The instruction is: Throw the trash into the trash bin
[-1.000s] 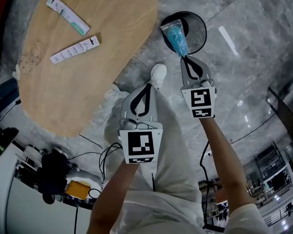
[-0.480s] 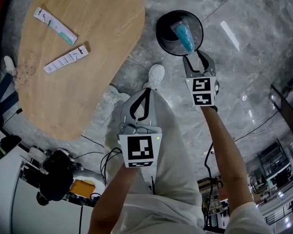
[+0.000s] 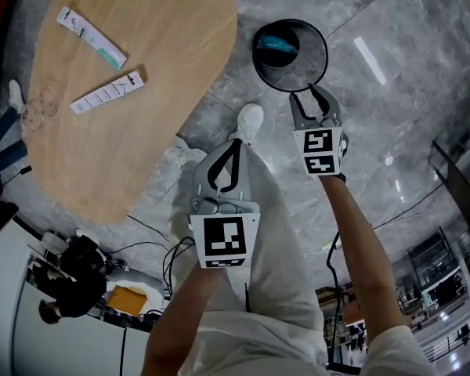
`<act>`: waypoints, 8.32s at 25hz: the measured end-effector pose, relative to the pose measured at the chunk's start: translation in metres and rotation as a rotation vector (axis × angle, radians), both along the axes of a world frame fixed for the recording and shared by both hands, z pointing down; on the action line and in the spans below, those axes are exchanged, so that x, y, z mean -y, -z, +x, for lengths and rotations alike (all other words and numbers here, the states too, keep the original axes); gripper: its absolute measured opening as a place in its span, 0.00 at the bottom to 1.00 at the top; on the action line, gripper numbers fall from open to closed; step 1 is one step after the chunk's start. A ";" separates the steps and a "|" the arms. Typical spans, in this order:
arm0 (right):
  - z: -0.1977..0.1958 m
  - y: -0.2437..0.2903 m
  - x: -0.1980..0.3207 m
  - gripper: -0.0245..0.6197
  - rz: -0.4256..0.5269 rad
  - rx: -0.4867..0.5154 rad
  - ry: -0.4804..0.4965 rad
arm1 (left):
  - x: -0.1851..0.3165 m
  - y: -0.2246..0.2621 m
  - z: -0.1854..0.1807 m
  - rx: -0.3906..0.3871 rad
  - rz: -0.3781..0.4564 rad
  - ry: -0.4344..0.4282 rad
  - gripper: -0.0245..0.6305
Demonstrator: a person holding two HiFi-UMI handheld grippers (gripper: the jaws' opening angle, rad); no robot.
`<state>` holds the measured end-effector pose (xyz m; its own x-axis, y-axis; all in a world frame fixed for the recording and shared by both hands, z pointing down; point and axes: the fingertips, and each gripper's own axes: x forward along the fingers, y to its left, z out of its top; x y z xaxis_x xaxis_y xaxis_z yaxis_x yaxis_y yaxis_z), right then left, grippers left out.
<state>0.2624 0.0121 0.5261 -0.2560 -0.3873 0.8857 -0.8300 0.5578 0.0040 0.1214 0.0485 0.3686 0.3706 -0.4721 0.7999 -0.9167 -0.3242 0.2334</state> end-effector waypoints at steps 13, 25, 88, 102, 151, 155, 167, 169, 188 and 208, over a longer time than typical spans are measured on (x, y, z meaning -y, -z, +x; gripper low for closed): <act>-0.071 0.030 0.008 0.31 0.060 0.066 0.124 | -0.013 0.016 -0.032 -0.010 0.029 0.081 0.04; -0.197 0.074 0.013 0.34 0.173 0.145 0.345 | -0.035 0.011 -0.123 -0.023 0.039 0.269 0.04; -0.151 0.105 0.034 0.35 0.250 0.148 0.210 | -0.060 0.018 -0.108 -0.062 0.084 0.131 0.04; 0.010 0.063 0.041 0.35 0.220 0.070 -0.129 | -0.039 0.005 -0.014 -0.061 0.056 0.024 0.04; -0.139 0.065 0.074 0.29 0.276 0.151 0.110 | -0.059 -0.001 -0.064 -0.042 0.047 0.177 0.04; -0.198 0.074 0.073 0.31 0.274 0.197 0.168 | -0.064 0.003 -0.094 -0.044 0.055 0.227 0.04; -0.338 0.076 0.072 0.43 0.213 0.252 0.298 | -0.086 0.013 -0.171 -0.072 0.054 0.322 0.04; -0.355 0.070 0.073 0.43 0.207 0.251 0.306 | -0.090 0.010 -0.184 -0.076 0.047 0.348 0.04; -0.393 0.034 0.088 0.31 0.141 0.183 0.270 | -0.094 0.012 -0.222 -0.101 0.046 0.399 0.04; -0.302 0.074 0.078 0.28 0.205 0.222 0.205 | -0.083 0.010 -0.168 -0.092 0.056 0.281 0.04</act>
<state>-0.0392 -0.0662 0.4520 -0.5239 -0.4719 0.7091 -0.6942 0.7190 -0.0343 -0.0465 0.1316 0.3588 0.2885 -0.6090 0.7388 -0.9484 -0.0755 0.3081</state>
